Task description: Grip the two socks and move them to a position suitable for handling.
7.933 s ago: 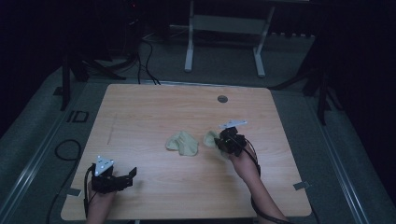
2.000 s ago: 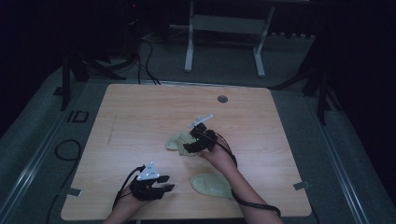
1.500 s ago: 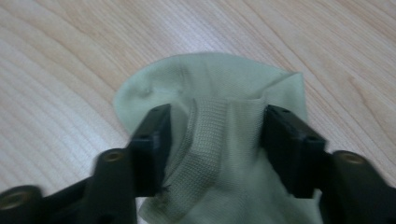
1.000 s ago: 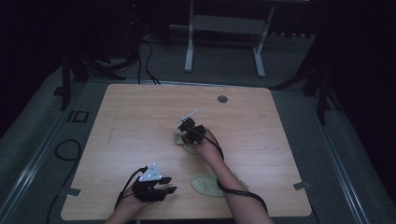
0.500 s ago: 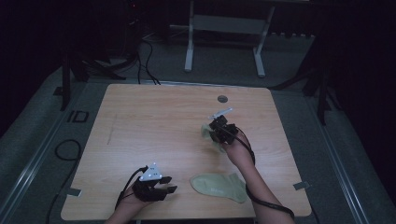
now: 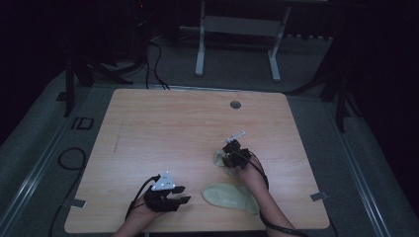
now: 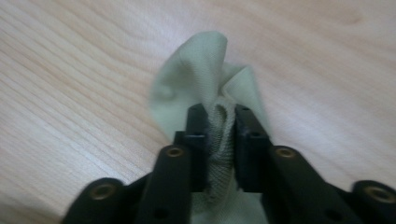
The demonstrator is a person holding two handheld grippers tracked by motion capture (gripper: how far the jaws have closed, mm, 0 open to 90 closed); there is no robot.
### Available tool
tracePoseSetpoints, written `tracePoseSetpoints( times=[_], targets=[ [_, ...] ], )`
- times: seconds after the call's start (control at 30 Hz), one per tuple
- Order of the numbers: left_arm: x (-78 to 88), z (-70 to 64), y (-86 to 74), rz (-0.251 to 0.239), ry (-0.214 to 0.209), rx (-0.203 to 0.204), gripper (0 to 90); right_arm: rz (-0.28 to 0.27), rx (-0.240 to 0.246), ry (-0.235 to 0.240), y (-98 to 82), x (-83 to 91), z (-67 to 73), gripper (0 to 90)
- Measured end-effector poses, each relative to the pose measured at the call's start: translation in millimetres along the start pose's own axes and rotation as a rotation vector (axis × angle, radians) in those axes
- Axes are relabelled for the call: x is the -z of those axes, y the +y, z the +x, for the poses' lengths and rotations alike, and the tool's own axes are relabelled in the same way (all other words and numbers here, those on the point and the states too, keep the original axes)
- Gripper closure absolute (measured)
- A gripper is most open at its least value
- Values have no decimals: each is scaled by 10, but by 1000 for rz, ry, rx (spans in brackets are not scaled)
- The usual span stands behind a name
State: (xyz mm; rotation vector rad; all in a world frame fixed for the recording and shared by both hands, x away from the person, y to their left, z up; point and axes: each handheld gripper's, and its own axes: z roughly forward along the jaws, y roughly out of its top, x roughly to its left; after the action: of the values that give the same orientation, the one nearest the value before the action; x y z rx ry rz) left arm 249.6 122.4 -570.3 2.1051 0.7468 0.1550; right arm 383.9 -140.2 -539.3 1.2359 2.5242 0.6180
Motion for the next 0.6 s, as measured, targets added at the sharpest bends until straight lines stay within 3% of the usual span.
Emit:
tracePoseSetpoints(
  times=[0.13, 0.27, 0.3, 0.37, 0.47, 0.6],
  targets=[
    [-40, 21, 25, -15, -2, 2, 527, -27, 3, -19, -7, -34, 55, 529],
    [-68, 40, 93, -20, -12, 7, 526, -32, -3, -12, -4, -48, 67, 475],
    [-74, 46, 139, -26, -11, 3, 526, -24, -4, 11, 17, -59, 73, 399],
    [-88, 54, 194, -28, -1, -6, 526, -21, -5, 16, 22, -53, 69, 388],
    [-147, 103, 369, -35, 44, -35, 530, -62, -20, 44, -3, 116, 33, 387],
    [-217, 147, 509, -55, 81, -56, 590, -79, -9, 62, -101, 240, 38, 485]
  ],
)
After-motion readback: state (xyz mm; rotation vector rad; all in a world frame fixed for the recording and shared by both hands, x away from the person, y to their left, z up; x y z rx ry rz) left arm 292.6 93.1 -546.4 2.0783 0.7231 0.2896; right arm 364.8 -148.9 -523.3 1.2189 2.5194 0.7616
